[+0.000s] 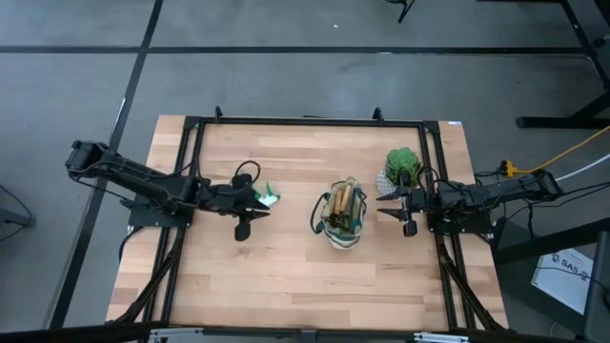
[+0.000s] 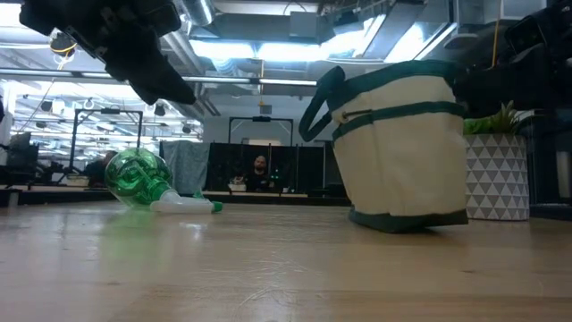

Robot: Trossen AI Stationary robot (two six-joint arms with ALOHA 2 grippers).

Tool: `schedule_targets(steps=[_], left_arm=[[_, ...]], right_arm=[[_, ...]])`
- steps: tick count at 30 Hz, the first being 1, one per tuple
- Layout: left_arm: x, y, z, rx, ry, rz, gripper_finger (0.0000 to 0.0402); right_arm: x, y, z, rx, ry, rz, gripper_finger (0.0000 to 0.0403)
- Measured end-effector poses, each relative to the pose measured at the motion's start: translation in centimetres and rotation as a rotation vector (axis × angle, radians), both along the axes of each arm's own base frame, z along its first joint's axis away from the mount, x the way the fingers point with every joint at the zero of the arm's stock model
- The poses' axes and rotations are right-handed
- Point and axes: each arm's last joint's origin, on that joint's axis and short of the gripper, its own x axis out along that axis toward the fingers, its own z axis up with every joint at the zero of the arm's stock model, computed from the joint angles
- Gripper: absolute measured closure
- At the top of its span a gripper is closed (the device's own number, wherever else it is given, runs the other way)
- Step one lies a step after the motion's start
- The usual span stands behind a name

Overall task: Pick & Place Garden tools in Gardening bag
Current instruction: Put the green spray bottle into the white gardening bag

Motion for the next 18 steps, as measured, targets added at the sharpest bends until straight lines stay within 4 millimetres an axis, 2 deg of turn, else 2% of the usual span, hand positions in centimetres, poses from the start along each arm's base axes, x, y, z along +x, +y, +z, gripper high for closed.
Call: schedule_targets(steps=[18], left_arm=[[-0.06, -0.39, -0.02, -0.002, 0.001, -0.017, 0.0324]], right_arm=[[0.00, 0.00, 0.00, 0.000, 0.000, 0.000, 0.0256]])
